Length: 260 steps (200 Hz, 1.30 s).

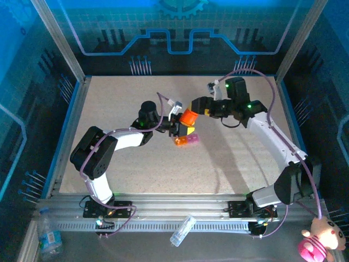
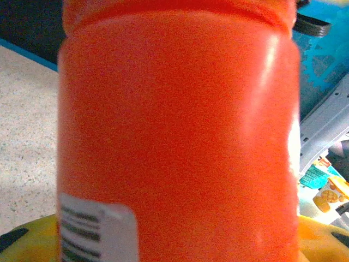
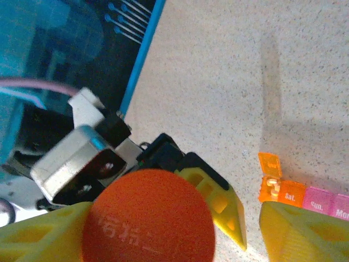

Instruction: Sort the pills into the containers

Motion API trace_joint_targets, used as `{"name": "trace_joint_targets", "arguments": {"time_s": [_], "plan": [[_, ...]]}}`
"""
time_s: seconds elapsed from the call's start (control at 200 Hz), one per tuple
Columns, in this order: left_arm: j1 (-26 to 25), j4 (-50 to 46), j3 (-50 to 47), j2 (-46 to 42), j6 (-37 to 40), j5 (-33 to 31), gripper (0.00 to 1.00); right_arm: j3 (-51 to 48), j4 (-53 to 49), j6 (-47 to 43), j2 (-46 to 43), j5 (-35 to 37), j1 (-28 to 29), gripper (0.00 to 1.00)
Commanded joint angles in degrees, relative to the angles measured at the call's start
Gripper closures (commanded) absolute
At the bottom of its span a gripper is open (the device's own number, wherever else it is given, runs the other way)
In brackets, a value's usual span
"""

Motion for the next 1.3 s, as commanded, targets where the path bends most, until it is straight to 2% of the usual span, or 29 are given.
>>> {"name": "trace_joint_targets", "arguments": {"time_s": [0.0, 0.105, 0.215, 0.335, 0.51, 0.705, 1.101, 1.196, 1.296], "plan": [[-0.22, 4.71, 1.67, -1.70, -0.28, 0.17, 1.00, 6.14, -4.85, -7.46, 0.31, -8.98, -4.34, 0.18], [-0.20, 4.82, 1.86, -1.69, -0.52, 0.50, 1.00, 11.57, -11.53, -16.67, 2.97, -14.40, -5.77, 0.17], [-0.24, 4.92, 2.03, -1.77, -0.80, 0.73, 1.00, 18.18, -20.90, -28.35, 6.32, -13.47, -4.94, 0.14], [-0.24, 4.87, 2.20, -1.80, -0.99, 0.90, 1.00, 24.33, -27.83, -36.23, 10.23, -12.53, -3.81, 0.12], [-0.22, 4.87, 2.29, -1.76, -1.24, 1.09, 1.00, 30.58, -33.90, -40.36, 15.42, -10.72, -2.25, 0.12], [-0.22, 4.73, 2.10, -2.06, -1.26, 1.11, 1.00, 30.01, -34.14, -41.08, 17.28, -12.15, -2.18, 0.14], [-0.24, 4.58, 2.20, -1.93, -1.20, 1.17, 1.00, 24.82, -32.90, -41.10, 17.34, -16.67, -2.09, 0.40], [-0.24, 4.56, 2.20, -2.01, -1.17, 1.15, 1.00, 23.21, -31.27, -39.71, 16.76, -16.44, -2.25, 0.51], [-0.24, 4.54, 2.20, -2.10, -1.16, 1.17, 1.00, 20.48, -28.00, -35.78, 15.54, -15.28, -2.32, 0.60]]}}
